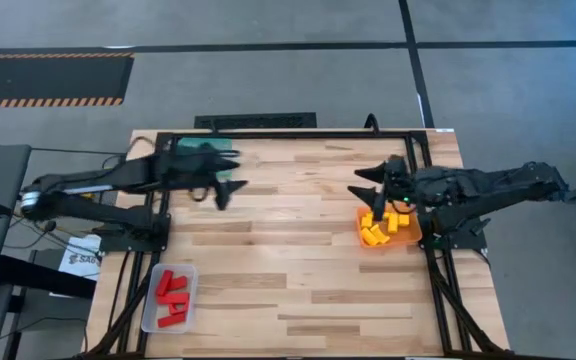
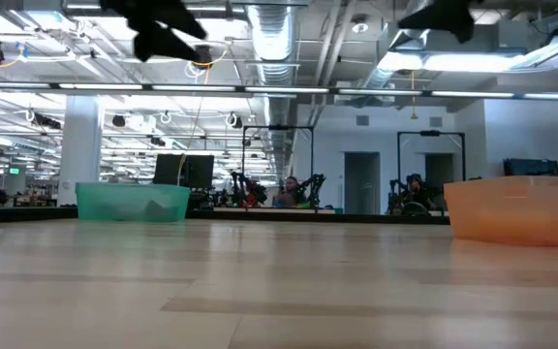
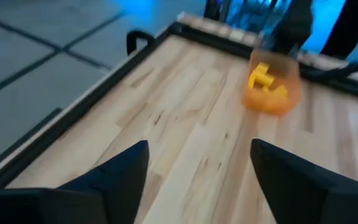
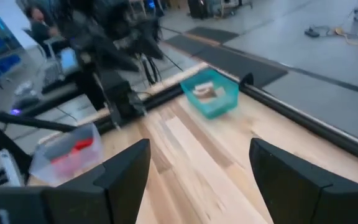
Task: Sort & place blocks by color
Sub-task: Return to Home Position
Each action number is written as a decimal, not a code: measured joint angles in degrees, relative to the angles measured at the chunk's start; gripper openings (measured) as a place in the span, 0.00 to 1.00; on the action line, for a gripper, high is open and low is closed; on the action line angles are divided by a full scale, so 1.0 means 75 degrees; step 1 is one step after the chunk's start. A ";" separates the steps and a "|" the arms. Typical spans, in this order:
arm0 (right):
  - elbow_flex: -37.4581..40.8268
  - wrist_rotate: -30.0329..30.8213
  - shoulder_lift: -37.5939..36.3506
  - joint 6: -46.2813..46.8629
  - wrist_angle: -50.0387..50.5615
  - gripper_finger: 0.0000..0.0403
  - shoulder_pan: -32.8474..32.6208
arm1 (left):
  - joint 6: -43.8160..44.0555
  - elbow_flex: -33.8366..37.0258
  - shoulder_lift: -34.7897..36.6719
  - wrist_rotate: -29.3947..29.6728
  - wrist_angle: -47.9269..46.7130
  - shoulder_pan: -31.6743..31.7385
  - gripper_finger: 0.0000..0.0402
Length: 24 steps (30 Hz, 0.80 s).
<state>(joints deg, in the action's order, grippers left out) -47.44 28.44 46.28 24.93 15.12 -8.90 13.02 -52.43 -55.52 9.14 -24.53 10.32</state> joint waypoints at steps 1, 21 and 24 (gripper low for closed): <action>0.0000 -0.0114 0.0165 0.0000 -0.0082 0.72 0.0107 | -0.0034 0.0265 0.0428 -0.0100 0.0069 0.0087 0.65; 0.0900 -0.0467 0.0570 -0.0680 -0.1831 0.07 0.0525 | -0.0202 0.3851 0.5534 -0.1213 0.1389 0.1122 0.00; 0.1877 -0.0905 0.0038 -0.0564 -0.2974 0.03 0.0708 | 0.0137 0.4418 0.6047 -0.1241 0.1951 0.1122 0.00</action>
<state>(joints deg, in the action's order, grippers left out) -33.37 21.66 46.57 20.70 -7.18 -3.59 14.04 -19.29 -10.17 -0.17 -9.90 18.74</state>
